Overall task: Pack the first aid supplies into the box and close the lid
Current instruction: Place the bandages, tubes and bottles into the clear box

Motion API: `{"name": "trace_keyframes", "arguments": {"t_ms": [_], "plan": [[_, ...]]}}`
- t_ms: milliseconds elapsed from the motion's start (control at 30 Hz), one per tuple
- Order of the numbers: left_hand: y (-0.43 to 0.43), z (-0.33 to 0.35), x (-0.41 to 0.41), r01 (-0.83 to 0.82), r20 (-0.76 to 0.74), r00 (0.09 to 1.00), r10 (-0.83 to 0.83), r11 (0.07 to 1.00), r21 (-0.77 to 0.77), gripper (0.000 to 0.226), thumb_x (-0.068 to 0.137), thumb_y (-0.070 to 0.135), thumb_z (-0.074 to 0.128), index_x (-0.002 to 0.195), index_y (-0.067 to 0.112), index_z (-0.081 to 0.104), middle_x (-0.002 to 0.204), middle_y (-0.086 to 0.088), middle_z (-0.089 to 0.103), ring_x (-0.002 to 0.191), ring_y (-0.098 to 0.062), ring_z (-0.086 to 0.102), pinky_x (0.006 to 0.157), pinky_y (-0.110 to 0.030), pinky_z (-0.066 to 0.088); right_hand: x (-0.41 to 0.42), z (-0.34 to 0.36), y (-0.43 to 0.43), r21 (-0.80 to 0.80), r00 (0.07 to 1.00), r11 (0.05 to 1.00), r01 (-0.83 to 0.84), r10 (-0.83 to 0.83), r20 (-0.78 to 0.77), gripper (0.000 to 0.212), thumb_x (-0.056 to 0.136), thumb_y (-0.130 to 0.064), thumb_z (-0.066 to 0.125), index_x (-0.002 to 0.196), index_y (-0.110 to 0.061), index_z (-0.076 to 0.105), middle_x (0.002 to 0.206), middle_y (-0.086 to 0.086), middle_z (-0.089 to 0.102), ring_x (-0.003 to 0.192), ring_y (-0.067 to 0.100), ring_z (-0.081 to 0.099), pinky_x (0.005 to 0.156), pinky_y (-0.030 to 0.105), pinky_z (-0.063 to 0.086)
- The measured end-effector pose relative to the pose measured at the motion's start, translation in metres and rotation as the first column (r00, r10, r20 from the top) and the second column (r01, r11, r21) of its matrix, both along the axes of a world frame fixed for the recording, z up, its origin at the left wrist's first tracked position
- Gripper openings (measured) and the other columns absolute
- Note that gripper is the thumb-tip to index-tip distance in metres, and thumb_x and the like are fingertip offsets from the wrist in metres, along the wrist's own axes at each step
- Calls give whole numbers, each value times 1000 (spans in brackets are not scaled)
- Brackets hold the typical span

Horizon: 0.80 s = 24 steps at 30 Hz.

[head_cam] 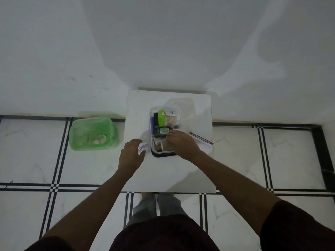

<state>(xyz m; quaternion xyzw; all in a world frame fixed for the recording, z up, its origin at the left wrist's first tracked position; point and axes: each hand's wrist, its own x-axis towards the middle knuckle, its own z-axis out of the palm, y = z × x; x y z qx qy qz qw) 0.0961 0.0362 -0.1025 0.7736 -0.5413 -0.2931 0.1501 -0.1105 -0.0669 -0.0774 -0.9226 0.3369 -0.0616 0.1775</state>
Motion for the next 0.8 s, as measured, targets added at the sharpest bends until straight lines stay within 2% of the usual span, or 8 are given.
{"name": "trace_keyframes", "arguments": {"t_ms": [67,167,233,267,400,533,667,800], "plan": [[1,-6,4,5,2,1000,-5,993,114,57,76,22,75,126,5,53,129,-16,57,118,-37,51,94,-46,45,1,7,-2,-20,983,992,125,-121,138,21,82,-5,54,98,-1,68,99,16,71,92,32,66,77,39,58],[0,-15,9,29,27,999,-36,974,226,68,74,23,76,132,8,46,132,-15,52,121,-35,47,95,-48,44,-10,12,-9,10,848,890,455,-437,302,29,83,2,50,108,-2,64,105,15,69,100,28,60,85,36,52],[-2,-20,13,52,51,996,-69,962,268,68,75,22,74,134,10,43,132,-15,51,120,-35,46,95,-49,44,-24,9,-12,95,754,792,604,-605,255,36,82,7,52,116,-1,60,114,16,66,111,29,57,94,38,50],[-3,-23,14,66,60,995,-85,960,273,67,75,22,74,134,10,43,130,-15,50,119,-35,46,94,-49,45,-32,6,-12,135,737,760,635,-649,189,39,82,7,52,120,-1,58,120,17,63,116,30,54,98,39,48],[-8,-28,13,64,35,997,-73,973,220,64,73,20,76,129,7,48,124,-17,52,115,-38,47,90,-51,47,-58,-9,-8,256,752,715,650,-653,-86,48,83,5,53,130,-3,50,133,15,55,126,30,46,103,39,42],[-10,-32,11,23,19,999,-28,975,222,55,66,19,81,112,5,55,110,-17,53,105,-37,50,82,-51,50,-64,-20,-6,293,747,688,664,-621,-236,51,84,2,54,133,-6,46,137,12,51,128,27,43,102,35,39],[-16,-34,14,-84,1,996,88,946,314,58,54,28,88,96,8,53,99,-11,52,93,-29,50,77,-43,49,-63,-28,-7,213,728,700,681,-619,-296,45,82,4,54,125,-5,51,125,14,57,116,30,49,90,38,46],[-19,-40,20,-143,-16,988,157,935,323,51,53,32,89,84,6,56,89,-11,53,80,-23,47,64,-30,34,-57,-32,-12,111,711,723,681,-618,-334,34,79,5,53,112,-4,54,109,15,58,102,33,51,77,39,45]]}}
